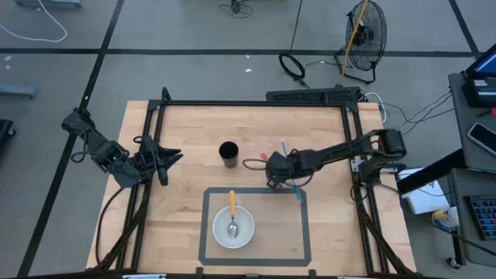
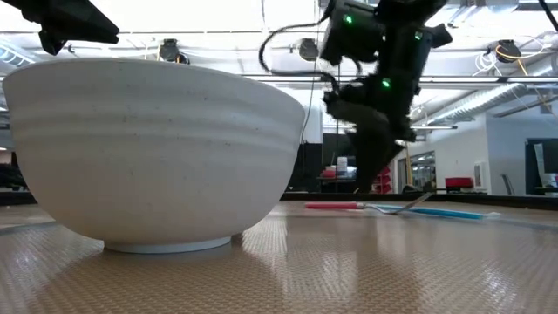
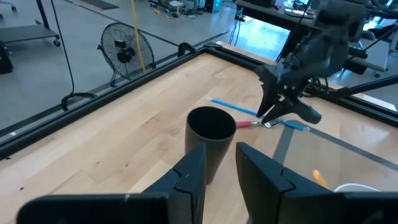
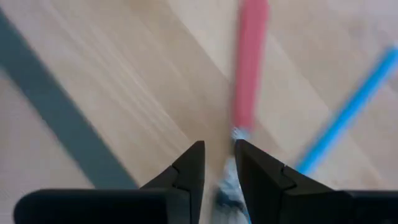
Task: Pick & Place Utensil
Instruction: Put the pink fork into the white bowl on the mat
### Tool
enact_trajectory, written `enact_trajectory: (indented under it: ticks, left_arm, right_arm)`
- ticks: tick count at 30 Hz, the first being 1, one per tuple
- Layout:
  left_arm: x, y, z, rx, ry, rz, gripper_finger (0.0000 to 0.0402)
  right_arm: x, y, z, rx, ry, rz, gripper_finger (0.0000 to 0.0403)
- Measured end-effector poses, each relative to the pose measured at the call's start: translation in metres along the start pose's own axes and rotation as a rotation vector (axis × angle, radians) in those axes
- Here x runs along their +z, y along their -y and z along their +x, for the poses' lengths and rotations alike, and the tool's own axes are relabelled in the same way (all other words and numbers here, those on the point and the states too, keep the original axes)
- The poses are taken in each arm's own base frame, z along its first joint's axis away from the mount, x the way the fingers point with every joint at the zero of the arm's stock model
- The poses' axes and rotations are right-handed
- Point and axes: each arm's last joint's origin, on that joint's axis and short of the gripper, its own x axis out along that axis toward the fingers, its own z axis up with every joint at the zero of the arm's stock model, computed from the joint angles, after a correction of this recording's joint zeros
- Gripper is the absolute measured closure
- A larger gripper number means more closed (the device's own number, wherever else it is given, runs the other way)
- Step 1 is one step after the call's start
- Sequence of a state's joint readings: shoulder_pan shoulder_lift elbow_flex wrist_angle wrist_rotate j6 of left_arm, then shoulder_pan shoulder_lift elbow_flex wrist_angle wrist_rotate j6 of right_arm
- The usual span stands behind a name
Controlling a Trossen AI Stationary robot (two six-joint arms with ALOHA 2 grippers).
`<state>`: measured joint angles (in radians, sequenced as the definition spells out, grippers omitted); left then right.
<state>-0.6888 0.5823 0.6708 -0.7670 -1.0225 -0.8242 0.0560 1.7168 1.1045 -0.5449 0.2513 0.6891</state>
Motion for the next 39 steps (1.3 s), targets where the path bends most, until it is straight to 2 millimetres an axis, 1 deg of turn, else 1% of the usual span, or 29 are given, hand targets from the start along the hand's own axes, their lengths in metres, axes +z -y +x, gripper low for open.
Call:
enact_trajectory:
  ticks: [3, 8, 12, 15, 23, 27, 29, 34, 39]
  left_arm:
    - [0.0, 0.0, 0.0, 0.0, 0.0, -0.007, 0.0311]
    - [0.0, 0.0, 0.0, -0.007, -0.005, -0.02, 0.0311]
    - [0.0, 0.001, 0.0, -0.011, -0.003, -0.032, 0.0311]
    - [0.0, 0.001, 0.0, -0.011, -0.002, -0.033, 0.0311]
    - [0.001, 0.001, 0.0, -0.003, 0.005, -0.033, 0.0311]
    - [0.001, 0.0, 0.0, 0.006, 0.014, -0.033, 0.0311]
    - [0.001, 0.0, 0.0, 0.008, 0.017, -0.033, 0.0311]
    - [0.001, 0.0, 0.0, 0.013, 0.022, -0.033, 0.0311]
    - [0.001, 0.0, 0.0, 0.014, 0.023, -0.035, 0.0311]
  right_arm:
    - [0.004, 0.006, 0.005, 0.072, 0.013, 0.017, 0.0304]
    - [0.014, 0.021, 0.015, 0.203, -0.029, 0.08, 0.0251]
    - [0.016, 0.032, 0.019, 0.186, -0.054, 0.118, 0.0216]
    - [0.018, 0.037, 0.02, 0.177, -0.061, 0.119, 0.021]
    - [0.013, 0.038, 0.025, 0.163, -0.114, 0.086, 0.0239]
    - [0.009, 0.034, 0.032, 0.141, -0.134, 0.058, 0.0256]
    - [0.006, 0.033, 0.032, 0.138, -0.154, 0.051, 0.0264]
    - [0.002, 0.029, 0.034, 0.086, -0.143, 0.028, 0.0283]
    - [-0.002, 0.029, 0.034, 0.015, -0.132, 0.006, 0.0311]
